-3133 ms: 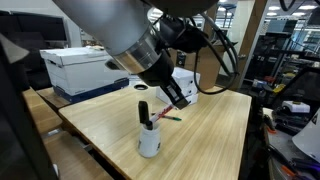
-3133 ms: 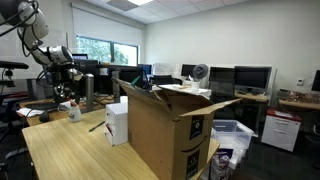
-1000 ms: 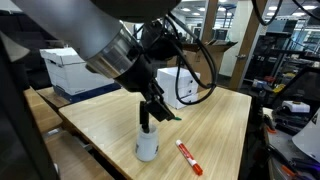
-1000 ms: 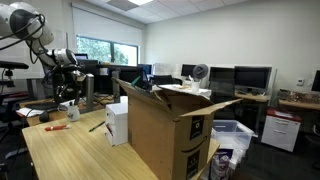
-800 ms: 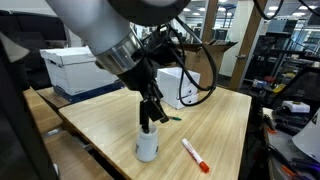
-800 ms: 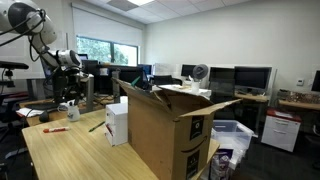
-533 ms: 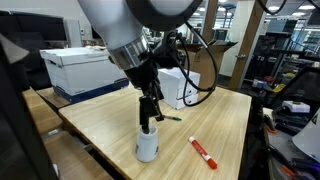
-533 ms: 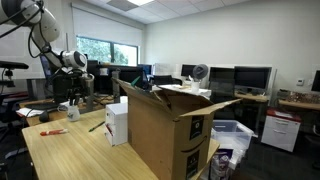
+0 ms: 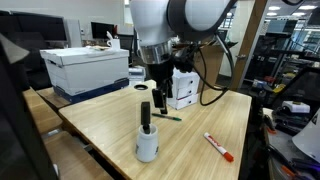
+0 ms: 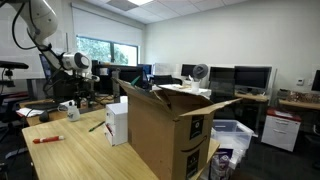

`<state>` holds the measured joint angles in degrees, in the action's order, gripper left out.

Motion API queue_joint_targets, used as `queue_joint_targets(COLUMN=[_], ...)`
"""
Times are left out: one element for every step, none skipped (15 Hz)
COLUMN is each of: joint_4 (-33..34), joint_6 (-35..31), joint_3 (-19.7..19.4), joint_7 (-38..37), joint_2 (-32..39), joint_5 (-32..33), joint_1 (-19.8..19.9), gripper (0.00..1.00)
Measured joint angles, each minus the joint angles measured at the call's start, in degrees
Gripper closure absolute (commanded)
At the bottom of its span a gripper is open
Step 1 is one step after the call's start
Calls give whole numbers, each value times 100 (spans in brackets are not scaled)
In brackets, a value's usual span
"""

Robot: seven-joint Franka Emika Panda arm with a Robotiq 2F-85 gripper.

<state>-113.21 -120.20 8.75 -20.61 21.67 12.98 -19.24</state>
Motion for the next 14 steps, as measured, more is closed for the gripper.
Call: queue_joint_targets(joint_4=[-275, -541, -794, -1109, -1394, -1855, -2096, -2315, -2473, -2701, -2871, -3011, -3156, -3268], joint_6=[-210, -393, -596, -874, -1136, -1581, -1780, -1924, -2022, -2140, -2219, -2274, -2320, -2351], joint_3=[-41, -88, -137, -189, -230, -280, -305, -339, -371, -423, -465, -499, -532, -554], joint_7=[-71, -161, -272, -403, -515, -628, -673, -743, -807, -937, -1036, -1109, -1197, -1274], joint_2=[-158, -311, -455, -633, -797, -1077, -1248, -1406, -1514, -1663, -1767, -1845, -1916, -1965], joint_5=[-7, -7, -7, -7, -23, -135, -180, -242, -270, -279, -280, -280, -280, -279], joint_1=[59, 106, 144, 197, 248, 357, 423, 492, 542, 622, 694, 761, 832, 895], gripper=[0, 0, 0, 0, 0, 0, 0, 0, 0, 0, 0, 0, 0, 0])
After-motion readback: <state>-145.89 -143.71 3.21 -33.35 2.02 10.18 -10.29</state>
